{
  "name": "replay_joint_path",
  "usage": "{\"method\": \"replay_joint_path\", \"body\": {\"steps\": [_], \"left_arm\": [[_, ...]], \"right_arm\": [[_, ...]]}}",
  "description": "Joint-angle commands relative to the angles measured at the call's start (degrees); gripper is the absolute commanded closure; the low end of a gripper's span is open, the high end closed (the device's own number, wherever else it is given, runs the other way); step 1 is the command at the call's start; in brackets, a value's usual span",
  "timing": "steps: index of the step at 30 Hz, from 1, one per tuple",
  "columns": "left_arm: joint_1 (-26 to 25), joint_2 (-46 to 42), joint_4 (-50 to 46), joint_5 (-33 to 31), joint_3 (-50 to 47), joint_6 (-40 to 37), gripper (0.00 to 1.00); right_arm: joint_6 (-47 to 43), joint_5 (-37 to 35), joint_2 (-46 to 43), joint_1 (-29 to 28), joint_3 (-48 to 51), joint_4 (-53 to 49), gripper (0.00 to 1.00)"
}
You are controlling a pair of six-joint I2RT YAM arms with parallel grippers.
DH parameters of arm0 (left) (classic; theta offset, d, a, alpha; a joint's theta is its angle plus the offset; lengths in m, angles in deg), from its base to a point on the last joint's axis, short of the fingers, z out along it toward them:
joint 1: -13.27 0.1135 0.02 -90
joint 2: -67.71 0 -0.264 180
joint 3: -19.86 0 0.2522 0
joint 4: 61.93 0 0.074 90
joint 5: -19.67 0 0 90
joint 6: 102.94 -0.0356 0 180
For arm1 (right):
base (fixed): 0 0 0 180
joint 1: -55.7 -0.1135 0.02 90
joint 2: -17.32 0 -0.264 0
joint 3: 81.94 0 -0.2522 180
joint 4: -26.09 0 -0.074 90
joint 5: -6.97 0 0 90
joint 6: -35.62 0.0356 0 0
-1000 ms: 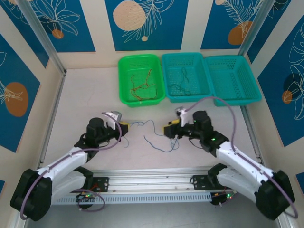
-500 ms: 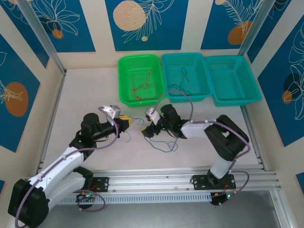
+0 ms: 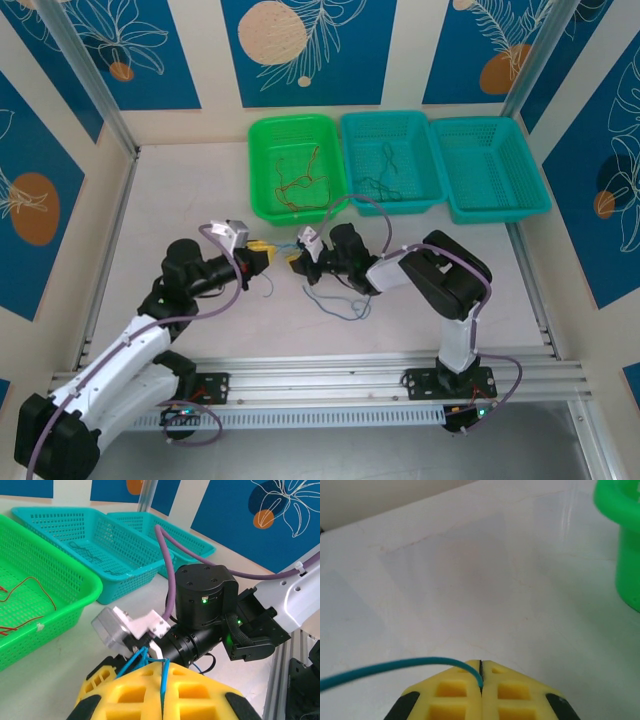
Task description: Untangle the cables
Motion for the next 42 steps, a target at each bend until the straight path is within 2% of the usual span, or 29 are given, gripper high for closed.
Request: {"method": "replay_joint_path", "body": {"steps": [1,6,10,13,16,20,25,28,31,34,36,39,41,42], "left_arm": [[-0.3,-3.1,-3.1,-5.6,2.2,1.1,1.0],[0.4,-7.9,-11.2,-19.0,3.1,2.1,1.0],[1.2,-11.0,-14.3,-24.5,3.1,2.8,1.0],[1.5,-12.3,-16.5,-28.9,2.9,3.3,1.0],[2.0,-12.8,-17.7,-31.4,2.3,3.6,1.0],[2.4,-12.9,-17.3,-31.6,1.4,4.5,1.0],[2.8,-13.4,-17.8,-32.9,1.0,4.7,1.0],[3.1,-13.7,-18.0,-33.2,0.7,4.7,1.0],[3.2,-12.6,-15.0,-29.6,-0.3,4.9,1.0],[3.2,-9.1,-6.3,-18.3,-2.3,5.0,1.0],[3.1,-6.1,-1.7,-12.2,-2.9,5.7,1.0],[2.9,-3.3,-0.9,-9.1,-1.9,5.3,1.0],[2.9,-2.9,-0.9,-8.1,-1.4,5.0,1.0],[2.9,-2.7,-0.7,-6.8,-1.1,4.8,1.0]], "right_arm": [[9.8,-4.0,-2.1,2.7,1.8,6.4,1.0],[27.5,-16.7,-7.1,9.3,8.0,3.4,1.0],[42.7,-27.5,-13.7,15.8,12.0,-10.5,1.0],[49.1,-34.1,-18.9,18.8,13.3,-22.1,1.0],[53.4,-35.2,-23.9,22.2,17.2,-23.3,1.0],[57.3,-36.9,-31.3,27.1,20.9,-26.9,1.0],[59.1,-37.4,-39.0,34.0,23.7,-32.4,1.0],[57.5,-36.0,-42.9,37.5,25.0,-34.3,1.0],[50.8,-28.3,-43.8,37.7,23.9,-33.0,1.0],[43.7,-17.9,-42.7,34.0,21.2,-30.7,1.0],[40.5,-15.1,-42.1,30.6,18.6,-32.7,1.0],[38.9,-14.1,-42.0,26.7,15.6,-35.9,1.0],[37.7,-8.1,-42.0,25.0,13.7,-36.2,0.99],[36.2,-3.9,-41.9,23.7,12.8,-35.1,0.96]]}}
